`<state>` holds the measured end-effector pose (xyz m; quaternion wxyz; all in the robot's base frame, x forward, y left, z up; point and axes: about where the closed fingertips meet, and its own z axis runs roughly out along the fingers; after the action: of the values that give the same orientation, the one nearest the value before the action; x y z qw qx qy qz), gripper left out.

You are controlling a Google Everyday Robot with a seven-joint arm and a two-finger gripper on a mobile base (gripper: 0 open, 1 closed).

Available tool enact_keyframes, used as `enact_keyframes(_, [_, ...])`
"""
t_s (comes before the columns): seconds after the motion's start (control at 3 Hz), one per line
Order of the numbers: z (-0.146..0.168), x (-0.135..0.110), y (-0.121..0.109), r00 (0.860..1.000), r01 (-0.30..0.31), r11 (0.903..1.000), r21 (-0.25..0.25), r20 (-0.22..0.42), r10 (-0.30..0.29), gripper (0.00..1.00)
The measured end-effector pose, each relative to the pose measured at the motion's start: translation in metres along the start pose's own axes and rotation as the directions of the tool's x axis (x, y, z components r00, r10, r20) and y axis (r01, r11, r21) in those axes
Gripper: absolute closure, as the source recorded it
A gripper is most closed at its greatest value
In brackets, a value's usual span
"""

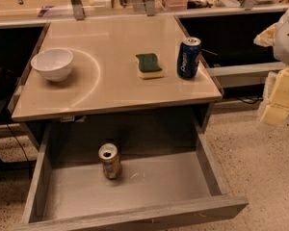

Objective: Pick orange can from top drawer and place on counter

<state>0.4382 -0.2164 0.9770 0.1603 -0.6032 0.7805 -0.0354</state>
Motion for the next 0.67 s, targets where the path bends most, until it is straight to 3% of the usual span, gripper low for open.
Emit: enact_keyframes(0.67, [0.011,-0.001,0.01,1.0,-0.003,0.9996,-0.027,0.009,0.003,0.0])
